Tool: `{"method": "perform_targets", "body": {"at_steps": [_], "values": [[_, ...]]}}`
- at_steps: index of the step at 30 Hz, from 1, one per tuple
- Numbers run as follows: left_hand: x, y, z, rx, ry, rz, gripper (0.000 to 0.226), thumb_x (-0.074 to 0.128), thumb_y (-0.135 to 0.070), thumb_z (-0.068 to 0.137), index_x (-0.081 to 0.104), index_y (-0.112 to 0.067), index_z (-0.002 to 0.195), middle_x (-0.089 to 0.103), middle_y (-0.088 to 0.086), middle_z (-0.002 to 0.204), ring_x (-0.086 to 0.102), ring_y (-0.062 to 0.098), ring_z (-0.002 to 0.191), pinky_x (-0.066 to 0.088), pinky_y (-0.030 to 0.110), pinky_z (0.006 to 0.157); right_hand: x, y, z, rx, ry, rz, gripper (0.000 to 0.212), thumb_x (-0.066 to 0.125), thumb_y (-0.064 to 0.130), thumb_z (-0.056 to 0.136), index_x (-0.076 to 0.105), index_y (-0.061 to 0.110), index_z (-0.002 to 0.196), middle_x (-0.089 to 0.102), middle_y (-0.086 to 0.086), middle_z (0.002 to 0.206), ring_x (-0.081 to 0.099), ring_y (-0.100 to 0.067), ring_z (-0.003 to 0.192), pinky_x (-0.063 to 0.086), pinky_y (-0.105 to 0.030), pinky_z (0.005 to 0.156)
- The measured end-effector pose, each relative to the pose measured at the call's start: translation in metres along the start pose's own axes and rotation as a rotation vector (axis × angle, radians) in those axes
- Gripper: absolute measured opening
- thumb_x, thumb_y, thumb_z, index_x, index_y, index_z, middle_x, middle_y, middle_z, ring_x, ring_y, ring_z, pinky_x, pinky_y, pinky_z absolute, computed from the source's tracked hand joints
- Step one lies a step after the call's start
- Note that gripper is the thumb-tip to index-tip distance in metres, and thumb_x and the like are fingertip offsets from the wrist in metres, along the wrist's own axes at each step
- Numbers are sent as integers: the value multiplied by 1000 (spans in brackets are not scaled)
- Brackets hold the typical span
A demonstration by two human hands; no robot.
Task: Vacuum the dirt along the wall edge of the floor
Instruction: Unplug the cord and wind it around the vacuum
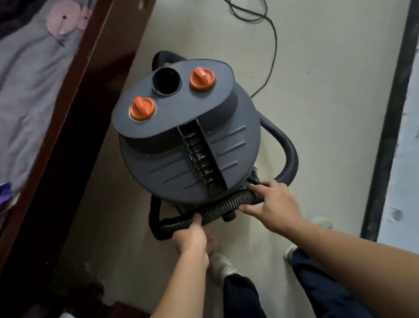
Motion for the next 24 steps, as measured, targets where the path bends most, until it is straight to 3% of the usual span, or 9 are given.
{"method": "perform_targets", "body": {"at_steps": [4, 8, 10, 13, 20, 24], "values": [[0, -18, -54, 177, 48, 458, 13, 60, -17, 89, 58, -5, 85, 62, 14, 71, 58, 26, 55, 44, 28, 46, -45, -18, -7, 56, 86, 80, 48, 67, 50, 84, 62, 28, 126, 61, -2, 126, 57, -25, 116, 48, -37, 93], [24, -54, -120, 313, 73, 661, 17, 61, -27, 77, 60, -13, 66, 67, 13, 68, 65, 29, 61, 52, 33, 55, -122, -69, -23, 143, 108, 85, 37, 65, 39, 87, 65, 26, 121, 65, 0, 126, 59, -23, 118, 48, -34, 93], [50, -77, -142, 400, 60, 734, 19, 57, -35, 64, 63, -17, 66, 71, 12, 75, 70, 34, 76, 58, 42, 67, -164, -101, -27, 190, 122, 94, 43, 65, 40, 87, 62, 22, 126, 65, -1, 127, 59, -22, 118, 48, -34, 95], [106, -113, -182, 522, 69, 825, 17, 57, -37, 68, 60, -20, 70, 71, 11, 82, 69, 35, 84, 58, 45, 73, -236, -145, -26, 229, 105, 134, 44, 65, 37, 84, 63, 19, 124, 69, -3, 114, 63, -21, 106, 50, -32, 89], [257, -188, -332, 796, 163, 952, 8, 59, -25, 87, 60, -20, 82, 68, 10, 92, 64, 29, 89, 51, 33, 76, -412, -209, -1, 190, -44, 131, 37, 64, 33, 89, 63, 17, 123, 66, -4, 122, 61, -22, 110, 50, -31, 88], [330, -229, -388, 920, 194, 1004, 9, 57, -25, 87, 61, -17, 87, 69, 11, 91, 66, 30, 86, 56, 38, 77, -498, -220, 23, 174, -140, 163, 37, 65, 34, 88, 64, 18, 121, 67, -3, 119, 62, -22, 108, 49, -31, 85]]}}
Point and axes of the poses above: each hand's wrist, its own z-axis towards the middle knuckle, its own x-axis out of the palm, y = z × x, the point moved 5 cm from there along z, towards the middle knuckle
